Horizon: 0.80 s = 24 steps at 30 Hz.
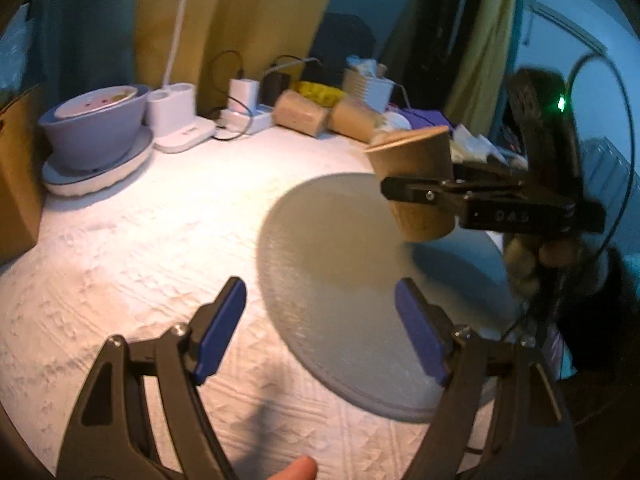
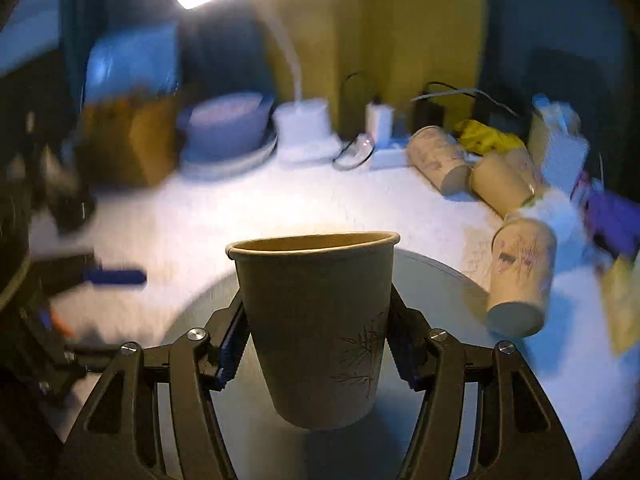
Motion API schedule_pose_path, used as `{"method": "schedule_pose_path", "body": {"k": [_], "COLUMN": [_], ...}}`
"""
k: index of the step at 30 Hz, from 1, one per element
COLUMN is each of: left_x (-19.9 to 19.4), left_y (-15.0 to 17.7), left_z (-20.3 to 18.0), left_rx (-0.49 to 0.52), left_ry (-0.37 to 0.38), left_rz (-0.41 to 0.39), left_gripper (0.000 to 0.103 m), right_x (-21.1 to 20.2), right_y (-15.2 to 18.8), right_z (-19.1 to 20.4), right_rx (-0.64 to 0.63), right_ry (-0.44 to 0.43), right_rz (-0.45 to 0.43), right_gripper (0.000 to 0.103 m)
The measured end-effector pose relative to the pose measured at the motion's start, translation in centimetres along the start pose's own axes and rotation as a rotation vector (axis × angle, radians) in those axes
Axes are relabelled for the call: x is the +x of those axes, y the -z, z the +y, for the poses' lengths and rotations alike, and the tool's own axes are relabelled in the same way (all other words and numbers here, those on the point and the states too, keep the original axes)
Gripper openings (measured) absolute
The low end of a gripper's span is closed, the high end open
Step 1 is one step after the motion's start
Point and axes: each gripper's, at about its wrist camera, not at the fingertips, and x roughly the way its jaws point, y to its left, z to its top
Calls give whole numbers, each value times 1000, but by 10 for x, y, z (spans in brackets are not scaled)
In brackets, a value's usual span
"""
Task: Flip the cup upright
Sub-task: 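Rotate the cup opening-up and lower it onto the mat with the right gripper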
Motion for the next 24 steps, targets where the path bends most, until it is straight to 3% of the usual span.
{"method": "schedule_pose_path", "body": {"k": [7, 24], "left_x": [-2, -1], "left_y": [-1, 1], "left_z": [6, -4], "left_rx": [-31, 8], "left_ry": [-18, -6], "left_rz": [-25, -22], "left_gripper": [78, 78], "right_x": [5, -16], "right_y": [0, 19], "right_z": [-15, -21], "right_rx": [72, 87], "right_ry": [-51, 4], "right_rz": [-34, -30], "right_gripper": [65, 72]}}
